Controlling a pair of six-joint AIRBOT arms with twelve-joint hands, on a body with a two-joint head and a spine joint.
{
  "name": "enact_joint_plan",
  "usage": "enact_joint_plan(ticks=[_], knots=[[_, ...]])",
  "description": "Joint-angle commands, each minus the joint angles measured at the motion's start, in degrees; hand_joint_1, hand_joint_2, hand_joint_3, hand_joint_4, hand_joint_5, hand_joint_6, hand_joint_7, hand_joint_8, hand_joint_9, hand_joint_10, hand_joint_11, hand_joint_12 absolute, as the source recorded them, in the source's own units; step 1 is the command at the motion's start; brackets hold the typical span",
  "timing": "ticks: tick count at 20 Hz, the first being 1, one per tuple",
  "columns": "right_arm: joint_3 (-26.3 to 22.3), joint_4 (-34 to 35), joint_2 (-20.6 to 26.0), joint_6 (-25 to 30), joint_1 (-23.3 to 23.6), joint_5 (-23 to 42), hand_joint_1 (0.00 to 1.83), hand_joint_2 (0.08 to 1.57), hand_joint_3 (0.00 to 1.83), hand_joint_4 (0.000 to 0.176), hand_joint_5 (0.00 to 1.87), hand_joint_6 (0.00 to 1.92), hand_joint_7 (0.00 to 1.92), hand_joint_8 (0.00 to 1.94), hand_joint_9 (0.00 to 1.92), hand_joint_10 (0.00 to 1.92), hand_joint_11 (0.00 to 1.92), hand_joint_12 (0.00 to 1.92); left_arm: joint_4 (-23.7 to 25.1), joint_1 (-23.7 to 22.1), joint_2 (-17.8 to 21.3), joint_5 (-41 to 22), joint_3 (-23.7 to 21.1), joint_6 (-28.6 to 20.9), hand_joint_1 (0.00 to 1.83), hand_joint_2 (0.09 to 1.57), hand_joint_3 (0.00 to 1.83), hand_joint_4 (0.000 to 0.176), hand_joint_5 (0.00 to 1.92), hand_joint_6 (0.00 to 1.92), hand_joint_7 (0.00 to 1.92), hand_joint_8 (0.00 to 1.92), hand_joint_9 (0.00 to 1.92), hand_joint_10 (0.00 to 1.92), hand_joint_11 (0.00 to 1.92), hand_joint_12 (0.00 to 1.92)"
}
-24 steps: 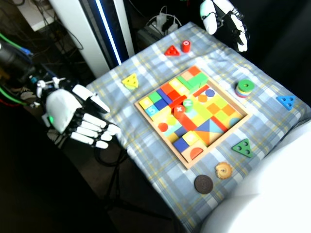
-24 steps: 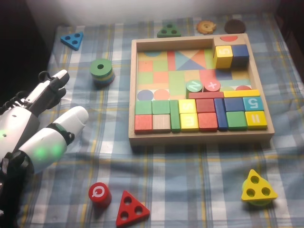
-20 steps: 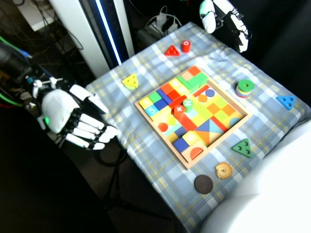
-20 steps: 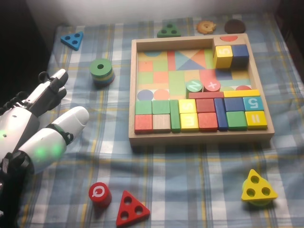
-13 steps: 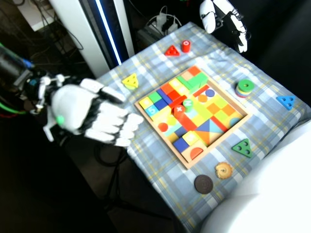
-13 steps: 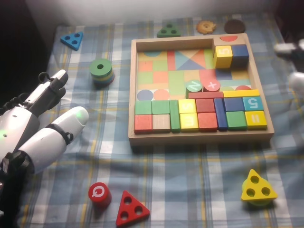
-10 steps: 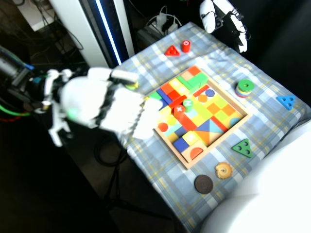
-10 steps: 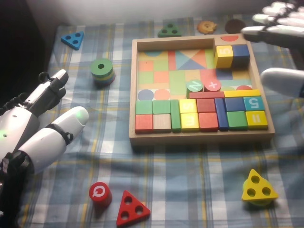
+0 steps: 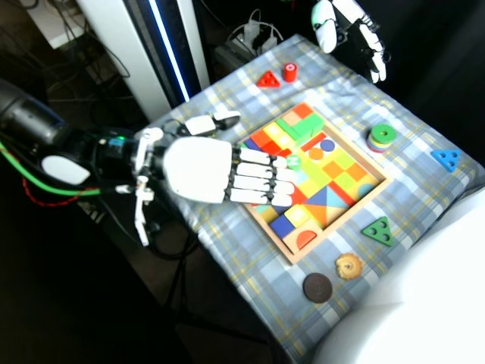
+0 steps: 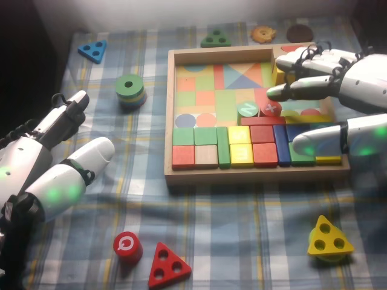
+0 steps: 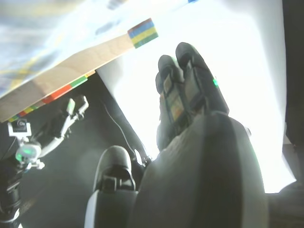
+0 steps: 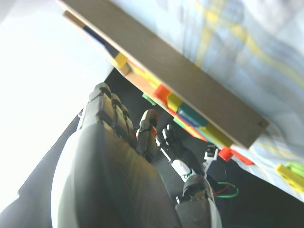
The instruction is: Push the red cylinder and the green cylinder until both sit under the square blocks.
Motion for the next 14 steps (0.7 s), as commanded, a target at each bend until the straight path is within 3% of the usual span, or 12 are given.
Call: enact_joint_plan(ticks=[1, 2, 3, 5, 7, 8, 9, 10, 11, 13, 14], knots=[[0.36, 1.44, -0.29, 0.36, 0.75, 5.44, 0.0, 0.96, 0.0, 0.018, 0.39, 0.02, 0.0, 0.0, 0.0, 0.0, 0.0, 0.0, 2.53, -0.37, 0.0, -6.43, 0.29, -0.4, 0.0, 1.26, 0.0, 0.055, 0.16, 0.0, 0.35, 0.01, 0.4, 0.01, 0.27, 0.16], [0.51, 1.36, -0.39, 0.36, 0.75, 5.11, 0.0, 0.97, 0.0, 0.006, 0.39, 0.02, 0.0, 0.0, 0.0, 0.0, 0.0, 0.0, 2.53, -0.37, 0.01, -6.4, 0.29, -0.4, 0.0, 1.27, 0.0, 0.054, 0.16, 0.0, 0.36, 0.01, 0.42, 0.01, 0.28, 0.16], [0.58, 1.26, -0.46, 0.36, 0.75, 4.82, 0.0, 0.96, 0.0, 0.019, 0.39, 0.01, 0.0, 0.0, 0.0, 0.0, 0.0, 0.0, 2.53, -0.37, 0.01, -6.4, 0.28, -0.4, 0.0, 1.27, 0.0, 0.053, 0.16, 0.0, 0.37, 0.01, 0.42, 0.02, 0.27, 0.16], [0.64, 0.95, -0.59, 0.36, 0.74, 4.3, 0.0, 0.97, 0.0, 0.021, 0.37, 0.0, 0.0, 0.0, 0.0, 0.0, 0.0, 0.0, 2.52, -0.35, 0.01, -6.36, 0.25, -0.4, 0.0, 1.27, 0.0, 0.044, 0.17, 0.01, 0.37, 0.01, 0.41, 0.01, 0.27, 0.16], [0.64, 0.86, -0.64, 0.36, 0.74, 4.17, 0.0, 0.98, 0.0, 0.029, 0.37, 0.0, 0.0, 0.0, 0.0, 0.0, 0.0, 0.0, 2.52, -0.35, 0.02, -6.35, 0.25, -0.4, 0.0, 1.27, 0.0, 0.05, 0.17, 0.0, 0.36, 0.01, 0.41, 0.0, 0.26, 0.15], [0.63, 0.86, -0.68, 0.36, 0.74, 4.18, 0.0, 0.98, 0.0, 0.043, 0.36, 0.0, 0.0, 0.0, 0.0, 0.0, 0.0, 0.0, 2.52, -0.35, 0.01, -6.35, 0.25, -0.4, 0.0, 1.27, 0.0, 0.042, 0.17, 0.0, 0.36, 0.0, 0.41, 0.0, 0.27, 0.15], [0.64, 0.86, -0.74, 0.36, 0.74, 4.18, 0.0, 0.97, 0.0, 0.045, 0.38, 0.01, 0.0, 0.0, 0.0, 0.0, 0.0, 0.0, 2.52, -0.35, 0.01, -6.35, 0.25, -0.4, 0.0, 1.27, 0.0, 0.044, 0.17, 0.0, 0.36, 0.0, 0.4, 0.0, 0.27, 0.15], [0.64, 0.86, -0.75, 0.36, 0.75, 4.18, 0.0, 0.98, 0.0, 0.031, 0.38, 0.01, 0.0, 0.0, 0.0, 0.0, 0.0, 0.0, 2.52, -0.35, 0.01, -6.33, 0.24, -0.4, 0.0, 1.27, 0.0, 0.037, 0.17, 0.0, 0.36, 0.0, 0.4, 0.0, 0.26, 0.14], [0.64, 0.77, -0.75, 0.36, 1.08, 4.2, 0.0, 0.99, 0.01, 0.022, 0.38, 0.01, 0.0, 0.0, 0.0, 0.0, 0.0, 0.0, 2.52, -0.35, 0.0, -6.33, 0.24, -0.4, 0.0, 1.27, 0.0, 0.041, 0.17, 0.0, 0.36, 0.0, 0.41, 0.0, 0.26, 0.14], [0.63, 0.57, -0.72, 0.36, 1.7, 4.33, 0.0, 0.99, 0.01, 0.048, 0.36, 0.0, 0.0, 0.0, 0.0, 0.0, 0.0, 0.0, 2.52, -0.32, 0.0, -6.35, 0.23, -0.4, 0.0, 1.27, 0.0, 0.032, 0.18, 0.0, 0.39, 0.01, 0.44, 0.01, 0.3, 0.15], [0.6, 0.46, -0.7, 0.36, 1.98, 4.46, 0.0, 1.01, 0.01, 0.04, 0.35, 0.0, 0.0, 0.0, 0.0, 0.0, 0.0, 0.0, 2.52, -0.29, 0.01, -6.35, 0.21, -0.4, 0.0, 1.27, 0.0, 0.034, 0.17, 0.0, 0.37, 0.0, 0.42, 0.0, 0.29, 0.15]])
